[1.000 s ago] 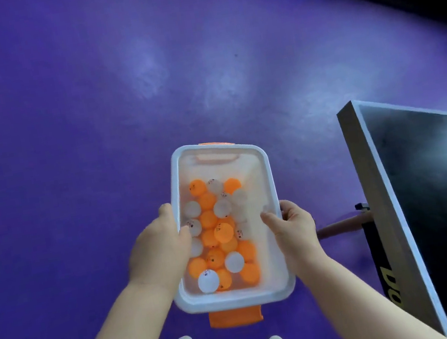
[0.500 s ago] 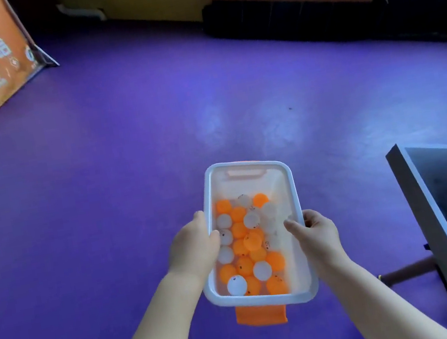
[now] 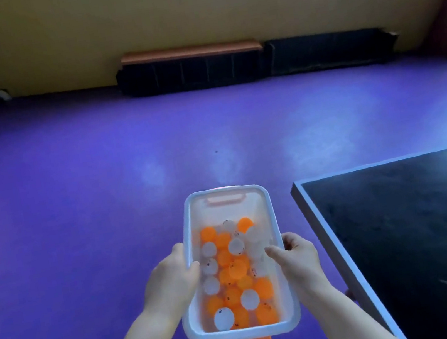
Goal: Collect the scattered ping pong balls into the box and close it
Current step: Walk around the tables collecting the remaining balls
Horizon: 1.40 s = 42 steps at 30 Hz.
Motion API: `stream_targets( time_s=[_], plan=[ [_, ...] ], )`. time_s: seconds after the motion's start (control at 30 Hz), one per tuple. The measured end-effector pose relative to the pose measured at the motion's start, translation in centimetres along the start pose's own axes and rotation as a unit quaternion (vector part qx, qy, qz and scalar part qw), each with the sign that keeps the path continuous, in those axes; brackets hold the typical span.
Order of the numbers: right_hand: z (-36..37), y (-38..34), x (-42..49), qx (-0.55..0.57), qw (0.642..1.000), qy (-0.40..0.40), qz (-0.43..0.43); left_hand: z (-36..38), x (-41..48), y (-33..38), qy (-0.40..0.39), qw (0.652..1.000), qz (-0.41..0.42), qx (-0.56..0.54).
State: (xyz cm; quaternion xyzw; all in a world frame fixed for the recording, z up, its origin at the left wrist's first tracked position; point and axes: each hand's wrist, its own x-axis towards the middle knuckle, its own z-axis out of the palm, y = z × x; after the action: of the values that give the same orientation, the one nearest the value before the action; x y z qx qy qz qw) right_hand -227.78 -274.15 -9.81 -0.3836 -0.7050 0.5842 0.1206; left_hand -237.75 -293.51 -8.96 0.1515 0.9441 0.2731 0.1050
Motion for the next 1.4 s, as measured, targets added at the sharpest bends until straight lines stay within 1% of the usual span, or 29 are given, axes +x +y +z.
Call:
stream_targets(
  time_s=[0.13,0.33,0.43,0.63,0.83,1.1,1.27,1.4],
  plan=[
    [-4.4,-1.8,4.3,0.02,0.999,0.035,-0.019,2.3,4.3,5.7,0.003,0.999,0.035,-0.017],
    [-9.8,-2.7,8.7,0.081,0.992,0.094,0.008,4.4,9.8,12.8,-0.006,0.994,0.105,-0.012],
    [-11.9,-2.7,10.4,0.1,0.985,0.136,0.02,6.0,12.5,15.9,-0.031,0.991,0.133,-0.01],
    [-14.3,-2.7,13.1,0.096,0.966,0.235,0.047,9.4,17.8,20.4,-0.102,0.974,0.201,-0.032],
    [-12.2,-5.0,17.8,0.104,0.938,0.325,0.065,10.8,26.5,22.6,-0.173,0.948,0.261,-0.065],
    [-4.4,-10.2,26.1,0.148,0.892,0.413,0.108,8.3,40.4,23.6,-0.214,0.911,0.351,-0.026],
    [-2.3,-10.7,28.9,0.151,0.851,0.478,0.155,9.2,45.3,25.6,-0.267,0.874,0.406,-0.008],
    [-3.4,-10.3,31.4,0.148,0.821,0.514,0.199,12.4,47.6,28.0,-0.323,0.852,0.411,-0.008]
  ],
)
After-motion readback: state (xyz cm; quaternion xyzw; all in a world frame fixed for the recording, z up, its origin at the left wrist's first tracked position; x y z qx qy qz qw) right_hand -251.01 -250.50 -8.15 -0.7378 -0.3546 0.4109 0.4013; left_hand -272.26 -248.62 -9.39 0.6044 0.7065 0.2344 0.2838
